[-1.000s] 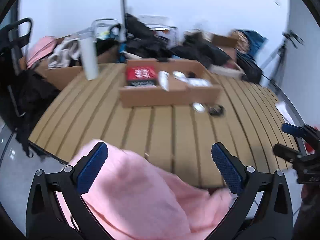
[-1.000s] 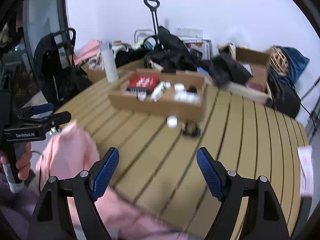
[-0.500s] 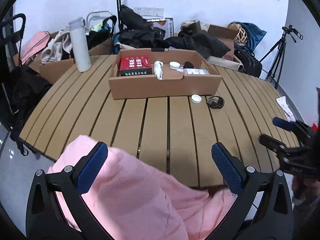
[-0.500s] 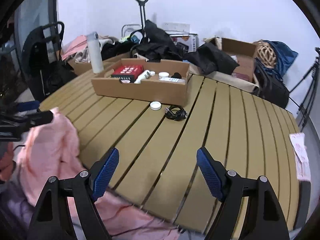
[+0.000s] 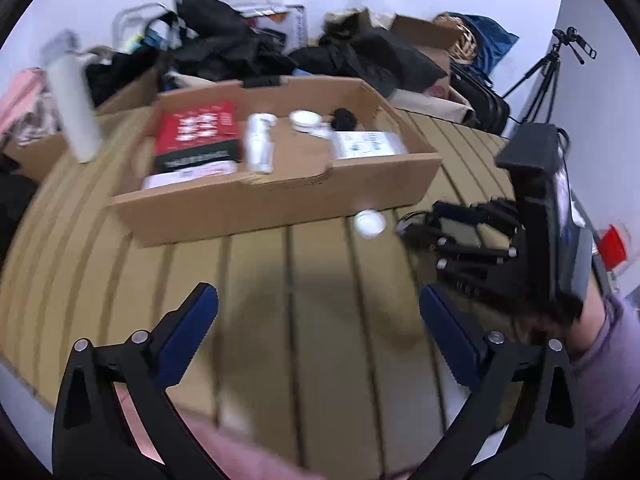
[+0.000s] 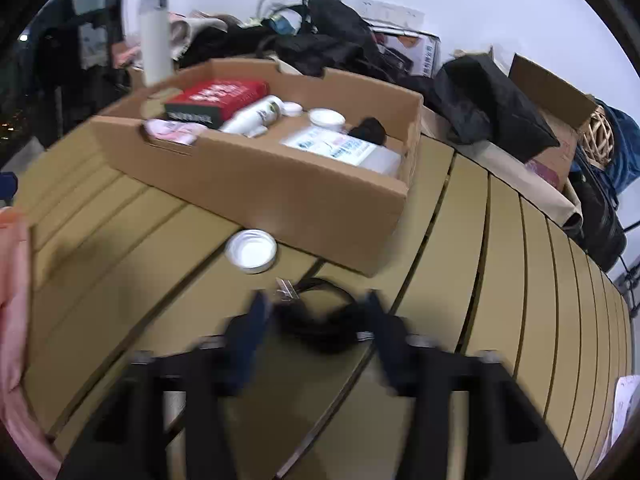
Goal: Organize objects
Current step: 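Grasp the last white cap with the left tool while the right tool grasps the black USB cable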
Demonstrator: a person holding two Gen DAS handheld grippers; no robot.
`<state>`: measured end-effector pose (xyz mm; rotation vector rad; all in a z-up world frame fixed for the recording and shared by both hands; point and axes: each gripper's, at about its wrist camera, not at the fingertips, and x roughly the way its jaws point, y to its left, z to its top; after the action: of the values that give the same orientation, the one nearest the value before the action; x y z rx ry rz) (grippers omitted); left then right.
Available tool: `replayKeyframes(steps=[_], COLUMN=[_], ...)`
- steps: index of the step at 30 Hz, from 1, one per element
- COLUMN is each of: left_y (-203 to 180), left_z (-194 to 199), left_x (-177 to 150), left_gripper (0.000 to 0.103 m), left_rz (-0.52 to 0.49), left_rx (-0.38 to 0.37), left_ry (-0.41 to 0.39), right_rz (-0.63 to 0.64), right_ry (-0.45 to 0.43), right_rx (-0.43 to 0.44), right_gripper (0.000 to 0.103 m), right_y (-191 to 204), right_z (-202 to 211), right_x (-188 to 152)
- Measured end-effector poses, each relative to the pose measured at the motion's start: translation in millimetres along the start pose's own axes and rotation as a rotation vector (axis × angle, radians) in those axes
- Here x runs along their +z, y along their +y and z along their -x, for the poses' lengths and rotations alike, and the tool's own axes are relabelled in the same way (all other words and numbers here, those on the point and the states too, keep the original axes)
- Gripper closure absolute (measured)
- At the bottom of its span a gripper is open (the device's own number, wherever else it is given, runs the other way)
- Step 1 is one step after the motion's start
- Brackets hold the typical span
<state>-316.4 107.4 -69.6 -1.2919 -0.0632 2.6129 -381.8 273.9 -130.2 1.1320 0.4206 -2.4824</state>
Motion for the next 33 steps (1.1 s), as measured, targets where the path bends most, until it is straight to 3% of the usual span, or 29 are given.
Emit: replayKeyframes(steps=[1,4,8,10,12,14,16,20,21,22,23,24,25,27,33], left_y=[-3.6,-16.8,-38.9,-43.4,-47.5,-52.9,-56.4,-42.8,-37.5,-33.0,-27.2,-20.0,-11.0,-0.6,21.5], left_z=[-12.8,-49.7,-96.4,-106.2,-110.5,-112.6,-108.8,-82.0,-74.2,-67.5,-60.3,-51.1,-38.2,-19.4,24.2], left_x=[7.5,24.4,35.7,36.7,35.8,30.0,26.5,7.0,0.5,-3.6,-7.9,-12.2,-17.3,-23.1,-34.3], left_gripper=[0.008,0.017,0.042,0.045,0.054,0.083,0.095,0.095,0.095,0.095,0.095,0.096,0.095,0.095,0.096], left_rz=[0.004,0.001,-0.074,-0.090,-0.105,-0.133,-0.176,-0.103,-0.085,-0.070,-0.053,-0.028,0.006,0.042,0.116], left_rx=[-0.018,-0.025,0.069,0.109,0.092,0.124,0.160,0.074,0.068,0.063,0.054,0.033,0.004,-0.019,-0.031], left_ry=[0.019,0.055,0.079,0.084,0.079,0.075,0.091,0.150,0.154,0.157,0.158,0.162,0.163,0.145,0.080], right_rz=[-0.017,-0.087,-0.163,-0.192,-0.215,-0.236,-0.244,-0.217,-0.201,-0.188,-0.183,-0.172,-0.162,-0.145,-0.034], right_ry=[-0.005,-0.007,0.007,-0.007,-0.030,-0.042,-0.055,-0.083,-0.099,-0.109,-0.108,-0.104,-0.101,-0.086,0.059], right_rx=[0.007,0.011,0.033,0.048,0.054,0.061,0.062,0.112,0.118,0.119,0.120,0.138,0.155,0.163,0.122], right_gripper=[0.064,0.091,0.092,0.092,0.092,0.092,0.092,0.091,0.090,0.082,0.061,0.048,0.020,0.016,0.025], right_y=[-3.3,-20.7,-38.1,-44.0,-47.4,-49.5,-48.8,-43.8,-43.2,-42.7,-41.6,-41.5,-41.6,-40.5,-21.7], right_z=[2.0,10.6,22.8,34.0,44.6,51.4,56.1,64.0,65.7,67.1,66.7,65.3,62.8,55.8,10.3], right_x=[-1.5,-10.6,-27.3,-37.1,-41.2,-44.2,-45.7,-43.7,-42.8,-41.9,-41.3,-38.7,-36.4,-33.1,-24.3])
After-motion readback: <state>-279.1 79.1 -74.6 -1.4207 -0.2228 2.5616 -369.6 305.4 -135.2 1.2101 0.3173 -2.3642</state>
